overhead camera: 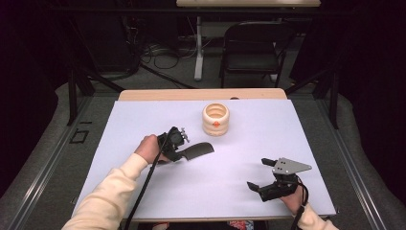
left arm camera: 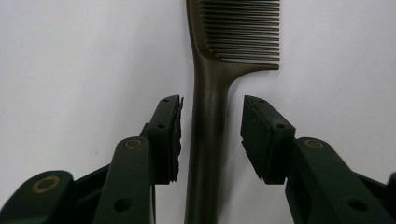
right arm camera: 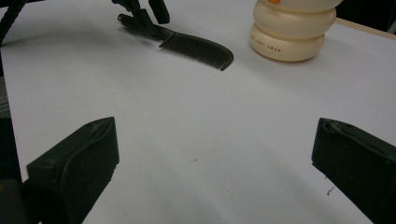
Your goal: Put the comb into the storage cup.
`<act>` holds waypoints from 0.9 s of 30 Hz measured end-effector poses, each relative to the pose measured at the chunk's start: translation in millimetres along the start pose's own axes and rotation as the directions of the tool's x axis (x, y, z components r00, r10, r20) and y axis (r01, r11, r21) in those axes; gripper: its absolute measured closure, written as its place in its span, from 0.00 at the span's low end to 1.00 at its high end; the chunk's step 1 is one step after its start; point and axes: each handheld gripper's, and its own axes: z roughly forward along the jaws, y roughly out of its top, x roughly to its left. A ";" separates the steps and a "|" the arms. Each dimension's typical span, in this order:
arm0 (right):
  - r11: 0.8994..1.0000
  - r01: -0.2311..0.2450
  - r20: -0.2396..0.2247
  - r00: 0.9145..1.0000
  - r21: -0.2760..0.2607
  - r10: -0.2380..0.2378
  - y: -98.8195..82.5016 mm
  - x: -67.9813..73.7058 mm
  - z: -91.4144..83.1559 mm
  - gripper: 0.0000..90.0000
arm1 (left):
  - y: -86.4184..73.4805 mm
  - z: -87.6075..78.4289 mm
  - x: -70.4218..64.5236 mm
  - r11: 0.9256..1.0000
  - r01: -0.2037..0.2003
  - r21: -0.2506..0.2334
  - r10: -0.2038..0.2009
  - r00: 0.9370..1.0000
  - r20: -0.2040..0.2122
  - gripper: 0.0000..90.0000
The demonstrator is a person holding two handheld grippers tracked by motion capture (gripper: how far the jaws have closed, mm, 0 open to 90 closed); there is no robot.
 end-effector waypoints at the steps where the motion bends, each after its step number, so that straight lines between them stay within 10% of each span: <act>1: 1.000 0.001 0.001 1.000 0.000 -0.001 0.0 -0.2 0.1 0.00 | 1.4 1.1 1.1 1.000 -0.002 0.012 0.002 1.000 0.006 0.66; 27: 1.000 -0.002 -0.001 1.000 -0.003 0.002 -0.1 -0.4 -0.3 0.00 | 10.5 8.5 6.1 0.994 -0.023 0.109 0.017 0.998 0.055 0.80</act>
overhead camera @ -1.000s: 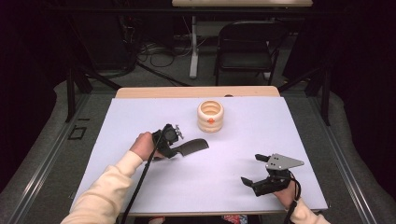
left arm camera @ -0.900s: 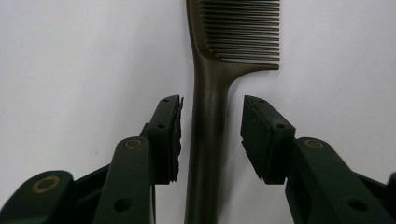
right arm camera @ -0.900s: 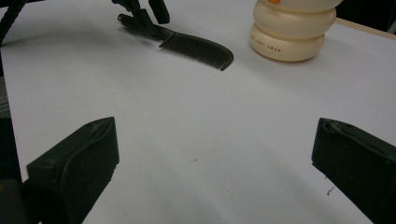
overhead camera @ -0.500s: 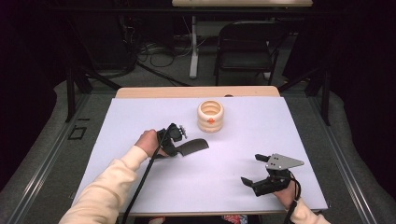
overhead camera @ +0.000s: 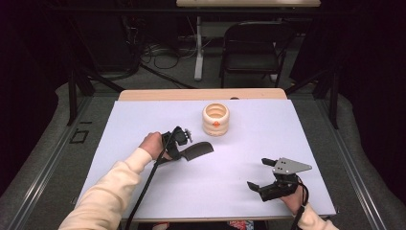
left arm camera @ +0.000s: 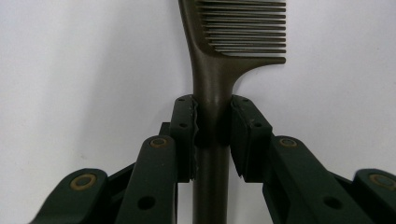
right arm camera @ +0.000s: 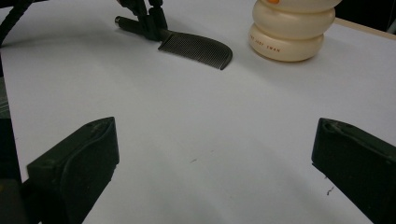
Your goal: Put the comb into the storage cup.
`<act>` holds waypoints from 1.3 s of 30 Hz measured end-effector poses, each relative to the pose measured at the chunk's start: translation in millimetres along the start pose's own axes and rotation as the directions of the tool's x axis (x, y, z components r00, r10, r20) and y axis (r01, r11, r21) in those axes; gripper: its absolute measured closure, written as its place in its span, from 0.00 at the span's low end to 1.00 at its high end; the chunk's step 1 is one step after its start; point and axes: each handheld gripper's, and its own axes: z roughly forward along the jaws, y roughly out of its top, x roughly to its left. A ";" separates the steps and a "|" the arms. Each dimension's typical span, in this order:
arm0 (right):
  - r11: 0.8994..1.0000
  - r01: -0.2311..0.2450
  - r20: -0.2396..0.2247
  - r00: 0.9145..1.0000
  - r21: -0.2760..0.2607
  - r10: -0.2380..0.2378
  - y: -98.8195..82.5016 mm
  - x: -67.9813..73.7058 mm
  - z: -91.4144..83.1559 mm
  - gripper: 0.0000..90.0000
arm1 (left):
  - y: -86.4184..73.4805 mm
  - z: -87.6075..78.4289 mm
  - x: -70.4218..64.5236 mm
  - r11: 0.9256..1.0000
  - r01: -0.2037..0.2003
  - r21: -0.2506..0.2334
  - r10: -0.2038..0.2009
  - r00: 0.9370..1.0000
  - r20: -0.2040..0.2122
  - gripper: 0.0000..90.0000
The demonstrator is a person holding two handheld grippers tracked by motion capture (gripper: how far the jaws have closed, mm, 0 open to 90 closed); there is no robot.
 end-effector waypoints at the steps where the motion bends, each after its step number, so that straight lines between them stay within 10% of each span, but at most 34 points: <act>1: 1.000 -0.001 0.000 1.000 -0.001 0.001 0.0 0.1 0.0 0.00 | -0.5 -1.1 -0.1 1.000 0.002 -0.003 -0.002 1.000 0.000 0.80; 22: 1.000 0.000 0.005 1.000 -0.001 0.000 -0.1 -0.3 0.0 0.00 | -13.3 -19.7 -7.1 0.991 0.025 -0.131 -0.024 1.000 0.009 0.81; 39: 1.000 -0.003 0.005 1.000 -0.001 0.003 -0.1 -0.6 0.0 0.00 | -31.4 -30.6 -9.0 0.960 0.070 -0.272 -0.072 0.997 0.003 0.81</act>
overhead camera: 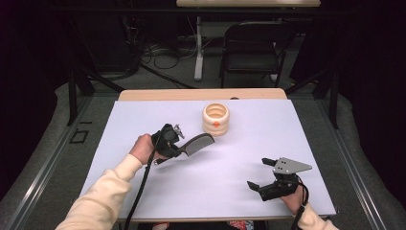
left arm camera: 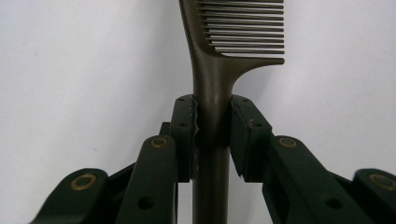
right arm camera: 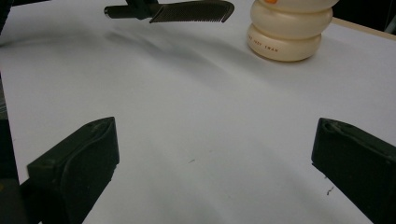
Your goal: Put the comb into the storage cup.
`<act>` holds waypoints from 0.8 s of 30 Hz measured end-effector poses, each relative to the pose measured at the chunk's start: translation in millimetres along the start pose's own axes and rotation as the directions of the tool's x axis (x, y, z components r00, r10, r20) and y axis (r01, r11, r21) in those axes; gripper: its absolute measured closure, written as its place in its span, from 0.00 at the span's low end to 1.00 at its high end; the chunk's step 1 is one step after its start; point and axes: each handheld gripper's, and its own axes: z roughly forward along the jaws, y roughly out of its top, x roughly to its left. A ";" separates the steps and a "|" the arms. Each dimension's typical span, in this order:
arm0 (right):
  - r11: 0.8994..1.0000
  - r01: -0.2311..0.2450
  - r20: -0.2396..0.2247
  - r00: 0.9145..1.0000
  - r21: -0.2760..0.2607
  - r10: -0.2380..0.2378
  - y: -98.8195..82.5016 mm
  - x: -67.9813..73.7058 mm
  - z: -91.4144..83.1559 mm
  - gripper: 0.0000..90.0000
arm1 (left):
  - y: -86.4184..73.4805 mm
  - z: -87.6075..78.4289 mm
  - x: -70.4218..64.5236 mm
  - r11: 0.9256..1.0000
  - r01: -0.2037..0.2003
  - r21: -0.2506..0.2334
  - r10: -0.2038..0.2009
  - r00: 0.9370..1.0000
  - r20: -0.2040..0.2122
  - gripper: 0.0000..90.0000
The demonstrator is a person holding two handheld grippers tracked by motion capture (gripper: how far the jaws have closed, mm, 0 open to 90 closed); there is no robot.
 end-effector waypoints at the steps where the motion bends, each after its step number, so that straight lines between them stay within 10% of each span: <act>1: 1.000 0.001 0.001 1.000 0.000 -0.001 0.0 -0.1 0.0 0.00 | -0.8 -0.8 0.0 1.000 0.004 -0.006 -0.003 1.000 0.003 0.81; 24: 1.000 0.000 0.003 1.000 0.000 0.000 0.1 0.1 0.0 0.00 | -14.6 -12.4 -1.8 0.975 0.062 -0.212 -0.068 0.997 -0.020 0.81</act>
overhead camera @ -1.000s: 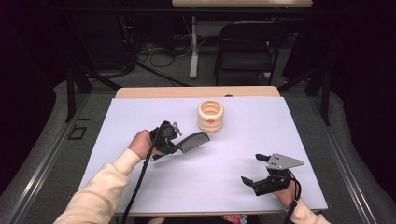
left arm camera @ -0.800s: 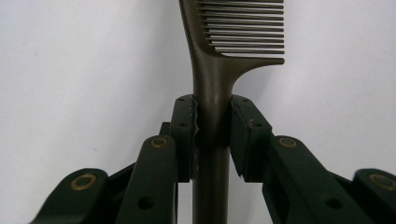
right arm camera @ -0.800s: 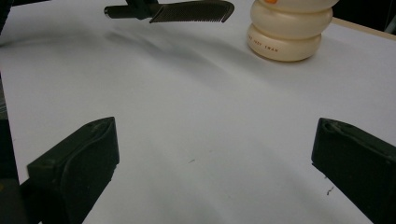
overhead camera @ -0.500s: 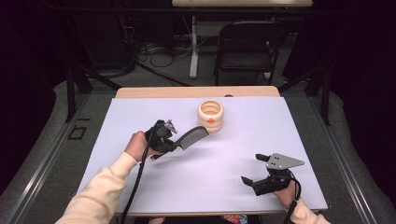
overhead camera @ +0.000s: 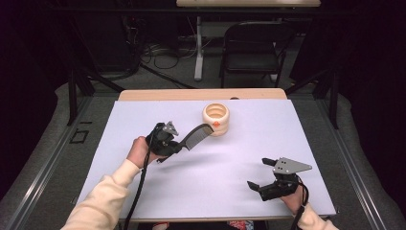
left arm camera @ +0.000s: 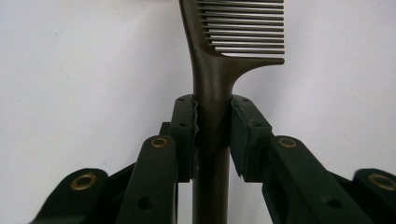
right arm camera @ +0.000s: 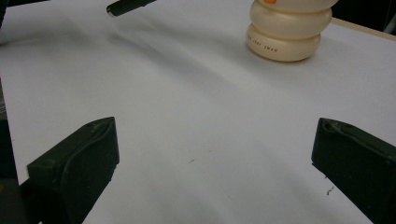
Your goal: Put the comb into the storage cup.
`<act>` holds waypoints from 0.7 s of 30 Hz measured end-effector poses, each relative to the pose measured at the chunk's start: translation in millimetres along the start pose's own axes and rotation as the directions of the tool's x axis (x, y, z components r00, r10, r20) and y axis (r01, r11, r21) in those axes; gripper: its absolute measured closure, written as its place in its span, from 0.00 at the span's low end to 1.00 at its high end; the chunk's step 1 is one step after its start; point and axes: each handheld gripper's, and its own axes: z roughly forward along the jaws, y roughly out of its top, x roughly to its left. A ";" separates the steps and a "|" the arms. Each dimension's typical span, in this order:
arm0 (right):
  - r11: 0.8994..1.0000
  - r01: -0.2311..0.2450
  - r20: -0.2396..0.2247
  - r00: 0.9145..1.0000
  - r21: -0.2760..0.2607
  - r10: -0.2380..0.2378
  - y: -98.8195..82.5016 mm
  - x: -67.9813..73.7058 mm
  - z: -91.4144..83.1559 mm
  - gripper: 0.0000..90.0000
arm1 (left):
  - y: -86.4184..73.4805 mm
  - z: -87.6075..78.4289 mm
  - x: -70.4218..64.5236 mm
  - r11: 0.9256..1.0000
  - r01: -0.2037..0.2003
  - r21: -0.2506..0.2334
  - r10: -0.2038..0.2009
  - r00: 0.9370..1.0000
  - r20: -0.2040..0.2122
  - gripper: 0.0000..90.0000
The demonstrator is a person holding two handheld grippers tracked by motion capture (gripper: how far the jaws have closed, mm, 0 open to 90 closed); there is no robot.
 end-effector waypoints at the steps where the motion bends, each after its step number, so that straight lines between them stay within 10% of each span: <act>1: 1.000 0.001 0.000 1.000 0.000 -0.001 0.0 0.0 0.1 0.00 | -0.5 -0.8 0.1 1.000 0.003 -0.010 -0.003 1.000 -0.005 0.81; 21: 1.000 0.002 0.002 1.000 0.001 -0.002 0.1 0.0 -0.2 0.00 | -4.7 -2.5 3.2 0.980 0.064 -0.187 -0.077 0.995 -0.063 0.81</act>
